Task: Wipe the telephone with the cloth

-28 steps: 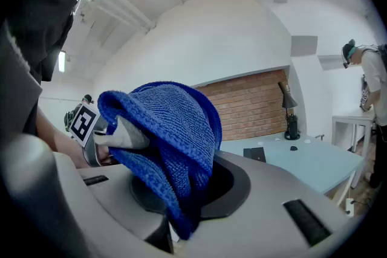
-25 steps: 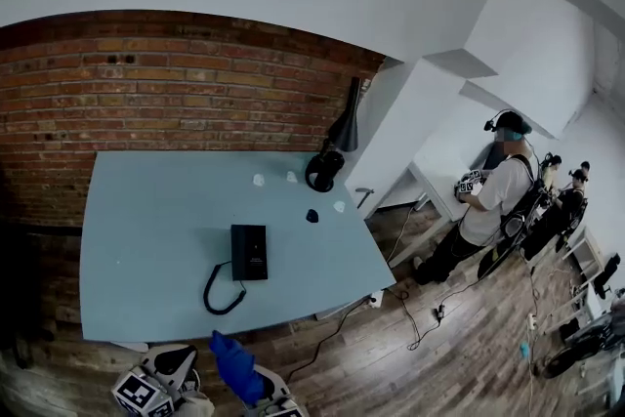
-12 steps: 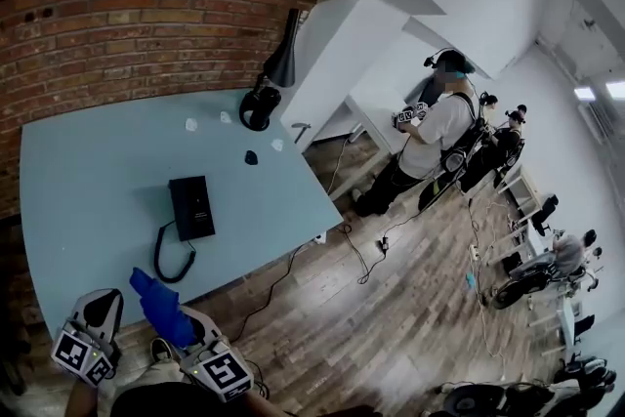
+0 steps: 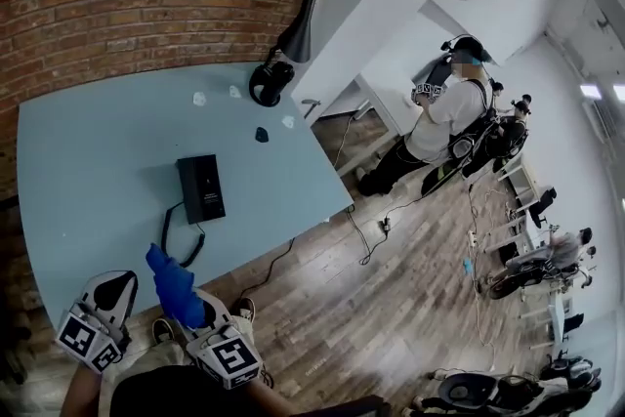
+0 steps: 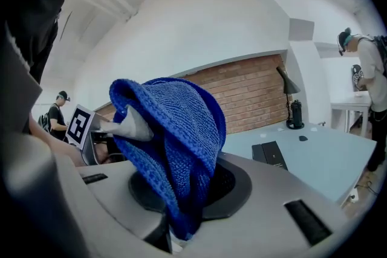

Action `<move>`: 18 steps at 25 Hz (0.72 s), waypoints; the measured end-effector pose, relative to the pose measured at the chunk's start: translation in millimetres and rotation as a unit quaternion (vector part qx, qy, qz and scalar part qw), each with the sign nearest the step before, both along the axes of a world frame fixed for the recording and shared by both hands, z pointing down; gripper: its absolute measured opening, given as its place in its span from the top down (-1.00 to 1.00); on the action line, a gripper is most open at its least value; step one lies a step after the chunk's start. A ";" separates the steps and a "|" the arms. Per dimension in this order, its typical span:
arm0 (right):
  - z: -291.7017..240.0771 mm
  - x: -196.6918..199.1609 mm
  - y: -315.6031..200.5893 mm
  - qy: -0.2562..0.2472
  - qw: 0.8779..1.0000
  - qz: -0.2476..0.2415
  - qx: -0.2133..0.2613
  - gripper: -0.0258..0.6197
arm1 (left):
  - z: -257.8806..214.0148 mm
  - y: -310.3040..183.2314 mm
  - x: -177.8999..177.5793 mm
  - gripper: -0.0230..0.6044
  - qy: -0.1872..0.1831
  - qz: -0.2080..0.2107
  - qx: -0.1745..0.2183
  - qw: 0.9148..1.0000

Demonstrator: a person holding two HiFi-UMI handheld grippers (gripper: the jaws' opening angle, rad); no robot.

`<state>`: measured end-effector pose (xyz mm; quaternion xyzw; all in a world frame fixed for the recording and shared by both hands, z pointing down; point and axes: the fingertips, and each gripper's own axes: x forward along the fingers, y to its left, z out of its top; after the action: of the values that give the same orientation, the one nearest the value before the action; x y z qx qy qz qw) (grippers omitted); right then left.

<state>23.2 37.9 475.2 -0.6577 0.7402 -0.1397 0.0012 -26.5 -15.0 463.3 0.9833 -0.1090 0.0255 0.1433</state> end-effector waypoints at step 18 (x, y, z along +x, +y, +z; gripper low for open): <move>59.5 88.0 -97.8 -0.048 0.995 -0.063 -0.066 0.63 | 1.8 -54.4 -26.8 0.89 -0.014 -0.190 -0.025 0.981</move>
<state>111.2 -59.9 534.7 -0.6009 0.7684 -0.2197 -0.0155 -53.3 -69.4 465.1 0.9403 -0.2954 0.0141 0.1684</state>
